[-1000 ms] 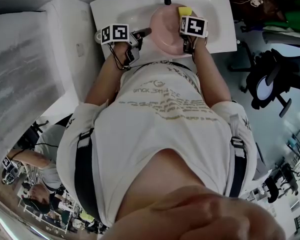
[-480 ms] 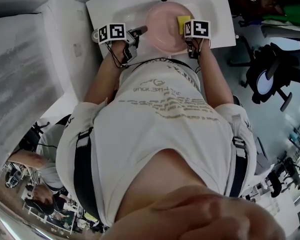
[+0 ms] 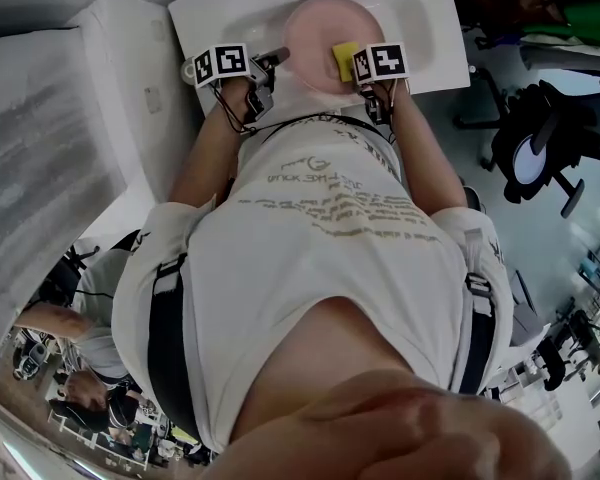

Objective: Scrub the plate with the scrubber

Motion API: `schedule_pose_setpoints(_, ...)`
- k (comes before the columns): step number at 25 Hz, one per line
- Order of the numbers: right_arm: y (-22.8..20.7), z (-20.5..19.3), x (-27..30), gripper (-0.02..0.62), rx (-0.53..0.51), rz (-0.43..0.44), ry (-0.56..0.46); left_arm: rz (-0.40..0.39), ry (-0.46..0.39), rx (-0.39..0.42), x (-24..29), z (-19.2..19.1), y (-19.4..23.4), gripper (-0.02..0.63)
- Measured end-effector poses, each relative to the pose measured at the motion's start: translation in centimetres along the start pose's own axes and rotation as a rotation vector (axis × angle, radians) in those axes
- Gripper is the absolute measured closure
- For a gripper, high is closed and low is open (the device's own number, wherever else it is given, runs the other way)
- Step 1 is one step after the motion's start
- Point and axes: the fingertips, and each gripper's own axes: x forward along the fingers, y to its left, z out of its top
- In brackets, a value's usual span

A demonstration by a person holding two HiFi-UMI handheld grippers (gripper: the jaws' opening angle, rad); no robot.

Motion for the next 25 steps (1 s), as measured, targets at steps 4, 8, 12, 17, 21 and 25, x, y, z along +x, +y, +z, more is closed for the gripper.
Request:
schedule_pose_setpoints(4,3.3,-0.6,0.4,0.545,-0.033,0.101,0.031,-0.002,-0.008,0.006,0.0,0.0,-0.2,0.566)
schedule_pose_setpoints(8,5.8,-0.1,0.5,0.544,-0.064,0.158,0.028,-0.016,0.004,0.019,0.0,-0.3,-0.5,0.566)
schedule_pose_setpoints(12,7.5,1.3,0.3,0.543,-0.096,0.174,0.001,-0.036,0.021,0.042,0.2,-0.8,-1.4,0.566)
schedule_pose_setpoints(17,7.5,3.8,0.2,0.541,-0.102,0.174,-0.041,-0.054,0.042,0.068,0.2,-1.6,-2.1,0.566)
schedule_pose_setpoints(21,6.3,5.8,0.0,0.540,-0.083,0.144,-0.074,-0.066,0.046,0.068,-0.1,-2.2,-2.3,0.566)
schedule_pose_setpoints(25,4.9,6.8,-0.1,0.541,-0.057,0.116,-0.091,-0.076,0.040,0.062,-0.4,-2.4,-2.3,0.566)
